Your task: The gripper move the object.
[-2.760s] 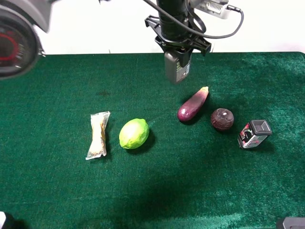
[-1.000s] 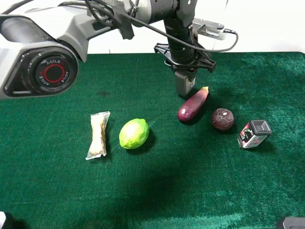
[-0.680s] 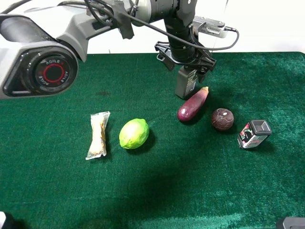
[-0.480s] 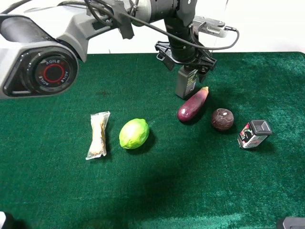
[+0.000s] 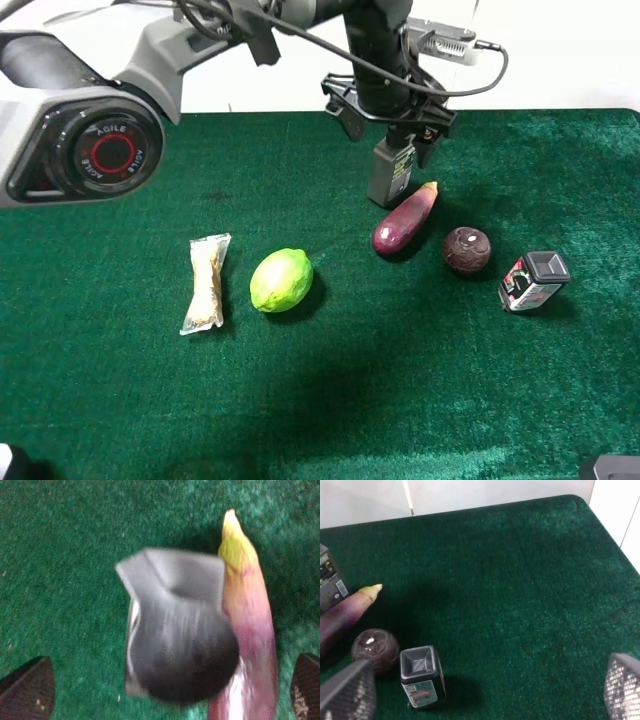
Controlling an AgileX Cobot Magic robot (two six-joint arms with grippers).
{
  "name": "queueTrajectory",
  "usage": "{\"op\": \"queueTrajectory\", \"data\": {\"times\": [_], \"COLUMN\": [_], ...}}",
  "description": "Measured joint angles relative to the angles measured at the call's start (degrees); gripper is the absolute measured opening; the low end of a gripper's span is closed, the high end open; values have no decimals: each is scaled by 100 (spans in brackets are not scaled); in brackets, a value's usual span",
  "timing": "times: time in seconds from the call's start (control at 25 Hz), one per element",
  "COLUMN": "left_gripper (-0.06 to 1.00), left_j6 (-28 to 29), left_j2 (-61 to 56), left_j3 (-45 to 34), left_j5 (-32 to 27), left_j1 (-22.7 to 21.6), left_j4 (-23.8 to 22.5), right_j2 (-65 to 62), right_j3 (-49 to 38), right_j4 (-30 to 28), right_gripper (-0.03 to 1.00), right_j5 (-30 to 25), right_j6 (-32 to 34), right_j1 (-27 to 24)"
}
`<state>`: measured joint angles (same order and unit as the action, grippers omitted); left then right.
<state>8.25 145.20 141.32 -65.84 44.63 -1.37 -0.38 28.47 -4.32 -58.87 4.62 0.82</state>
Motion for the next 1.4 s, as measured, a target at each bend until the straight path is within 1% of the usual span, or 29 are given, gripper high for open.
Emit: {"op": "queueTrajectory", "data": {"times": [0.2, 0.4, 0.56, 0.68, 0.76, 0.88, 1.12, 1.4], "left_gripper": [95, 95, 95, 95, 95, 95, 95, 95], "left_j6": [-13, -33, -178, -230, -246, -261, -261, -261], "left_j2": [-36, -280, -487, -721, -934, -1353, -2522, -3784], "left_j3": [497, 545, 545, 428, 200, -411, -1982, -3442], "left_j5": [-72, -77, -77, -77, -77, -77, -72, -72], "left_j1": [0, 0, 0, 5, 11, 11, 11, 11], "left_j4": [9, 34, 137, 137, 137, 137, -37, -265], "right_j2": [0, 0, 0, 0, 0, 0, 0, 0], "right_j3": [0, 0, 0, 0, 0, 0, 0, 0], "right_j4": [0, 4, 4, 4, 4, 4, 4, 4], "right_gripper": [70, 70, 70, 70, 70, 70, 70, 70], "right_j5": [0, 0, 0, 0, 0, 0, 0, 0], "right_j6": [0, 0, 0, 0, 0, 0, 0, 0], "right_j1": [0, 0, 0, 0, 0, 0, 0, 0]}}
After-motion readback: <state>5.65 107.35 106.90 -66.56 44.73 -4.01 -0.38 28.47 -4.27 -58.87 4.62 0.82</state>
